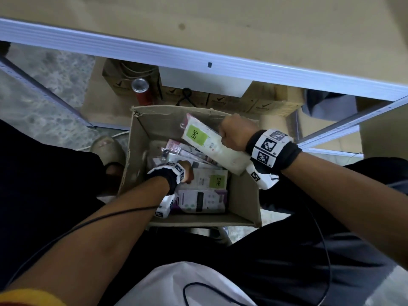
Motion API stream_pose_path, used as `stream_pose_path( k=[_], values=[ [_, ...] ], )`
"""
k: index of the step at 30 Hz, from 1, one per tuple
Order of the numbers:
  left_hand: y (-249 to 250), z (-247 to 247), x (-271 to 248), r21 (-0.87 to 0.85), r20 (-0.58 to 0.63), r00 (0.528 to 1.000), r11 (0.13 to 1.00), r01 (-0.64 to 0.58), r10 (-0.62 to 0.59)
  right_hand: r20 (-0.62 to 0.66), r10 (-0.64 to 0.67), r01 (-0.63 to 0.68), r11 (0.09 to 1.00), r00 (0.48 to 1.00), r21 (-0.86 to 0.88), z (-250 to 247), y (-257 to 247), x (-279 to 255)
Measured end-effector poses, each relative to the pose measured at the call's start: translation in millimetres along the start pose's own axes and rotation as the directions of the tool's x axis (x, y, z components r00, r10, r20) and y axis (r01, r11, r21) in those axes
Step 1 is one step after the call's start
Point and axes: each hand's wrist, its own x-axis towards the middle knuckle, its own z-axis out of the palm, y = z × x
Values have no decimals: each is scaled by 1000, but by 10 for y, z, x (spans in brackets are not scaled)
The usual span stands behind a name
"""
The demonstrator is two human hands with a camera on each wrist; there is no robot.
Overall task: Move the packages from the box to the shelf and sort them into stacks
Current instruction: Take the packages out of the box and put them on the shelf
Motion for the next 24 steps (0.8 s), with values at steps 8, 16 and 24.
stream_pose_path(
  k=[8,16,24],
  values=[
    [186,436,134,301,105,993,949,-89,60,-94,-29,47,981,995,188,-147,116,-47],
    [225,407,177,446,129,988,885,-133,83,-108,-36,61,970,993,235,-138,173,-35],
    [101,-12,228,499,-211,969,866,-9,131,-122,-41,71,967,992,246,-147,180,-45]
  ],
)
